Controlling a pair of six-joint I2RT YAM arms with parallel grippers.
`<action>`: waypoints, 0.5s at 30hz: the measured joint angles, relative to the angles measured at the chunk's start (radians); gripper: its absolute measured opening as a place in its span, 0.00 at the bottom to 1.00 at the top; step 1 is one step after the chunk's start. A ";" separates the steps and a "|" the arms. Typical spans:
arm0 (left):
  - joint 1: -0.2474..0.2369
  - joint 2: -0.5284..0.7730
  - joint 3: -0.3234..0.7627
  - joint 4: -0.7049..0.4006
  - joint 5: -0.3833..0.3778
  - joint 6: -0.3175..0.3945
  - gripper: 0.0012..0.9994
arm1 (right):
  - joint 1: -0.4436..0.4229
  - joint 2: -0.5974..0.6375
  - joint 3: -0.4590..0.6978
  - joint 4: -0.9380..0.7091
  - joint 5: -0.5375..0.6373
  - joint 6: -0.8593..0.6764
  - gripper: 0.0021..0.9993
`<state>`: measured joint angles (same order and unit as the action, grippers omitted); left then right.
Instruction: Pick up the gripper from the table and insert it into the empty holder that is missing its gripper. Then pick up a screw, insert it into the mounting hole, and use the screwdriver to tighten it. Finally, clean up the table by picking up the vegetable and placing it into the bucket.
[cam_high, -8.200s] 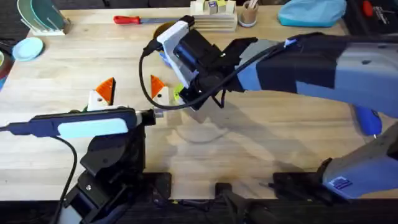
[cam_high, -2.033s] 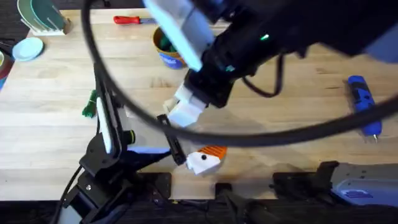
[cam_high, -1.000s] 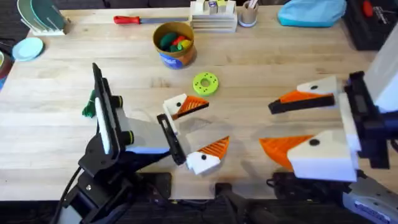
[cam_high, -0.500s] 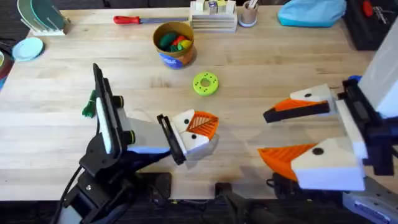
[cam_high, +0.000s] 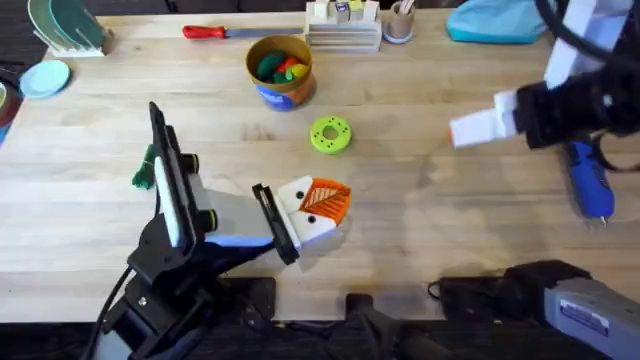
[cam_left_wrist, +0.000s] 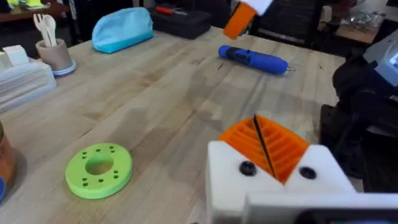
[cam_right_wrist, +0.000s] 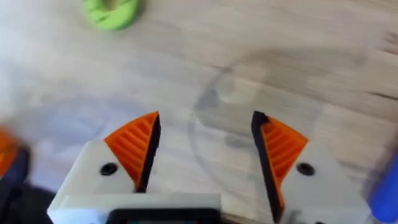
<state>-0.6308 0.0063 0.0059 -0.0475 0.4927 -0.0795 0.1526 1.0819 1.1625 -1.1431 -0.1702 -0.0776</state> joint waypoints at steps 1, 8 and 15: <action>0.000 0.000 0.000 -0.001 0.000 0.000 0.00 | -0.044 0.028 0.000 0.015 0.016 -0.005 0.86; 0.000 0.000 0.000 -0.002 -0.001 0.000 0.00 | -0.391 0.225 0.000 0.138 0.074 -0.079 0.86; 0.000 0.000 0.000 -0.003 -0.004 0.000 0.00 | -0.672 0.372 -0.001 0.216 0.089 -0.205 0.86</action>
<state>-0.6308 0.0063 0.0059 -0.0500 0.4889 -0.0795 -0.5196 1.4541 1.1618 -0.9272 -0.0809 -0.2827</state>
